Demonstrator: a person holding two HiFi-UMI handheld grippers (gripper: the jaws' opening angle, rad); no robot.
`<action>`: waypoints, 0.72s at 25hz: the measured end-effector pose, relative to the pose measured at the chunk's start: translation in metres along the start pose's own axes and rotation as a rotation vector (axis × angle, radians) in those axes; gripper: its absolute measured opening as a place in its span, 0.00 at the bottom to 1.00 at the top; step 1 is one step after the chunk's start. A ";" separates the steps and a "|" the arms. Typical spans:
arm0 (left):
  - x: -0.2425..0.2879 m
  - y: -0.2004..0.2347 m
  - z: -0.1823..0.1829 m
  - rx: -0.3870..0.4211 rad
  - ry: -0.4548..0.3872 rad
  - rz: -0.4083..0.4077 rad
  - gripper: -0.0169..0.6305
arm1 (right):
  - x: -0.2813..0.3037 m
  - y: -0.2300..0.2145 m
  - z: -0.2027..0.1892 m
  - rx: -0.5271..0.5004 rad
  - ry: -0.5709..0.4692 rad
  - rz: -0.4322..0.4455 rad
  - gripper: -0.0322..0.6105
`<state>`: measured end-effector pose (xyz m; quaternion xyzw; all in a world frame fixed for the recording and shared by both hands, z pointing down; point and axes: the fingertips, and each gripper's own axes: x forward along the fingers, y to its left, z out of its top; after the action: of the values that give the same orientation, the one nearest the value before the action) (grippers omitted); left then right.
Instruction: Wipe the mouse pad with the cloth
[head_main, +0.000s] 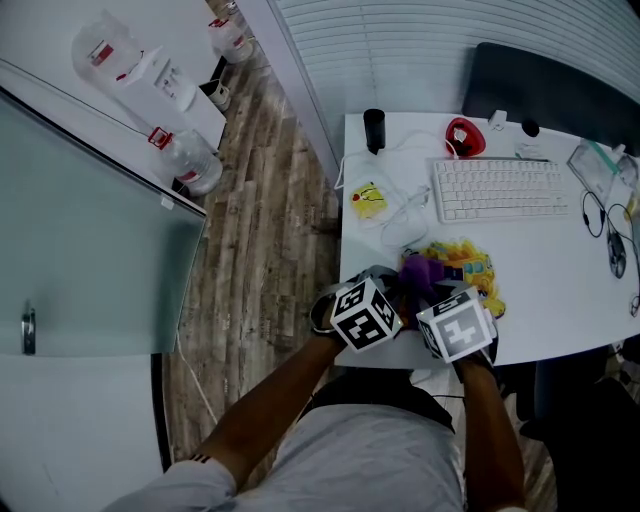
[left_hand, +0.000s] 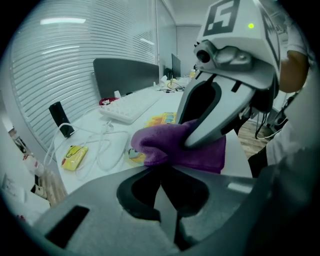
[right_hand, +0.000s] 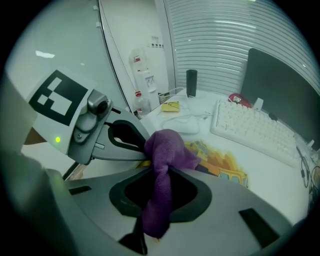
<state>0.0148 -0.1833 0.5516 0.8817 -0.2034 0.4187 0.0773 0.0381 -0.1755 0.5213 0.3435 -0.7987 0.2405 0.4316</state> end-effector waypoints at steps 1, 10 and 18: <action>0.000 0.000 0.000 0.001 0.001 0.000 0.05 | 0.001 0.000 -0.001 -0.002 0.006 0.002 0.15; -0.001 0.000 0.000 0.006 0.000 -0.002 0.05 | -0.022 -0.054 -0.030 0.050 0.034 -0.101 0.15; 0.000 0.000 -0.001 0.007 0.003 -0.005 0.05 | -0.049 -0.109 -0.072 0.138 0.059 -0.197 0.15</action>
<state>0.0142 -0.1835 0.5519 0.8818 -0.1996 0.4206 0.0756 0.1775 -0.1801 0.5257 0.4419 -0.7297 0.2611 0.4517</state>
